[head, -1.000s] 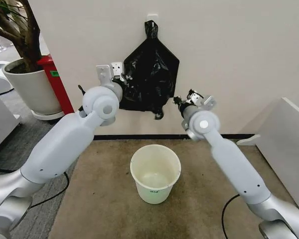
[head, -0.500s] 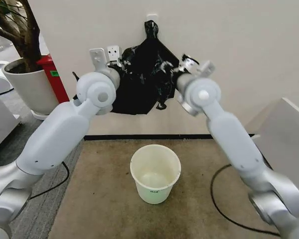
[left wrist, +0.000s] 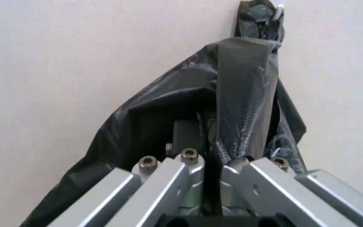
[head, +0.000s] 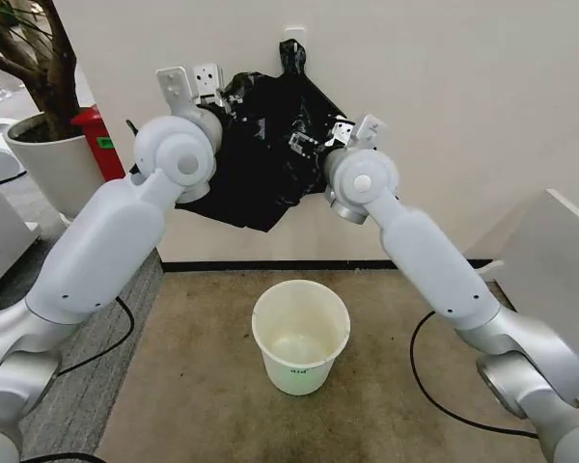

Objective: Place the garbage bag over the trash bin.

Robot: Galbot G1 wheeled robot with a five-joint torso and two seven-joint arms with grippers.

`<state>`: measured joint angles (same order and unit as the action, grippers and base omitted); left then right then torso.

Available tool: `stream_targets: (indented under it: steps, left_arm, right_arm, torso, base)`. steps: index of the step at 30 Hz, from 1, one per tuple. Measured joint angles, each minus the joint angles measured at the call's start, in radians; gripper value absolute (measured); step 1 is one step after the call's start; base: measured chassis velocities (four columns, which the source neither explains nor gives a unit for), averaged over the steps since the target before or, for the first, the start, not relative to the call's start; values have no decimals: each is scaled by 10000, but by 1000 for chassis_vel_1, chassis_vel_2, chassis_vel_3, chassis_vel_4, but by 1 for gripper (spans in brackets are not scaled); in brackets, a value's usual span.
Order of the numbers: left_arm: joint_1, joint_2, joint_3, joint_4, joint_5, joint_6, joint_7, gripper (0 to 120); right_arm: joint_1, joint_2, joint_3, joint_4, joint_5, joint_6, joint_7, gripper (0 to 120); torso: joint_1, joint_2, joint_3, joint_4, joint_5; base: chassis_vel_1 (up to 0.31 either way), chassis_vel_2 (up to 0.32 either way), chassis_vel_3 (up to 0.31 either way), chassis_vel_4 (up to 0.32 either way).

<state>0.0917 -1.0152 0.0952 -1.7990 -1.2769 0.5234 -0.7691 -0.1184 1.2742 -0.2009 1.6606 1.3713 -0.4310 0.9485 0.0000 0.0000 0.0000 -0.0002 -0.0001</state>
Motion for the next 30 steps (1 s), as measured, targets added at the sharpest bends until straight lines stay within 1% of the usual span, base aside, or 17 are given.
stream_targets:
  steps: [3, 8, 10, 12, 15, 18, 19, 22, 23, 25, 26, 27, 28, 30]
  left_arm:
    - [36, 22, 0, -19, 2, -1, 37, 0]
    - [48, 81, -50, 10, 15, -2, 128, 0]
    - [38, 71, -68, 32, 20, -2, 138, 0]
    - [28, 56, -75, 37, 23, -2, 143, 0]
    - [3, 17, -80, 48, 30, -5, 158, 0]
    - [-10, -28, -80, 58, 38, -10, 164, 0]
    - [-10, -28, -80, 58, 38, -10, 164, 0]
    - [-22, -66, -81, 74, 47, -15, 172, 0]
    - [-29, -94, -82, 93, 54, -17, 178, 0]
    - [-51, -136, -82, 130, 66, -19, 190, 0]
    - [-51, -136, -82, 130, 66, -19, 190, 0]
    - [-63, -157, -82, 151, 73, -20, 198, 0]
    - [-80, -184, -82, 179, 85, -25, 204, 0]
    - [-96, -212, -82, 198, 101, -37, 209, 0]
  right_arm:
    - [270, 212, -213, -217, -409, -148, -26, 100]
    - [742, 898, -602, -947, -1452, -437, 19, 100]
    - [809, 1101, -644, -1214, -1616, -530, 143, 100]
    - [853, 1254, -662, -1447, -1731, -601, 272, 99]
    - [916, 1454, -672, -1899, -1998, -687, 458, 94]
    - [958, 1518, -667, -2124, -2057, -771, 588, 84]
    - [958, 1518, -667, -2124, -2057, -771, 588, 84]
    - [1011, 1568, -634, -2322, -1987, -807, 738, 72]
    - [1043, 1611, -586, -2428, -1830, -808, 788, 66]
    - [1085, 1662, -512, -2566, -1725, -807, 846, 57]
    - [1085, 1662, -512, -2566, -1725, -807, 846, 57]
    - [1096, 1663, -499, -2601, -1713, -806, 853, 54]
    - [1109, 1649, -484, -2628, -1668, -802, 859, 48]
    - [1113, 1587, -466, -2649, -1546, -789, 892, 39]
  torso:
    - [0, 0, 1, 1, 0]
    - [0, 0, -1, 5, -2]
    - [0, -1, 0, 5, -2]
    - [0, 0, -1, 4, -1]
    - [0, 0, 0, 2, 0]
    - [0, -1, 0, 0, 0]
    - [0, -1, 0, 0, 0]
    - [0, 0, -1, 0, 2]
    - [0, 0, 0, 0, 1]
    - [0, 0, 0, 2, 1]
    - [0, 0, 0, 2, 1]
    - [0, 0, 0, 2, 1]
    - [0, 0, 0, 2, 1]
    - [0, 0, 0, 1, 2]
  base:
    - [0, 0, 0, 0]
    - [0, 0, 0, 0]
    - [0, 0, 0, 0]
    - [0, 0, 0, 0]
    - [0, 0, 0, 0]
    - [0, 0, 0, 0]
    - [0, 0, 0, 0]
    - [0, 0, 0, 0]
    - [0, 0, 0, 0]
    - [0, 0, 0, 0]
    - [0, 0, 0, 0]
    - [0, 0, 0, 0]
    - [0, 0, 0, 0]
    - [0, 0, 0, 0]
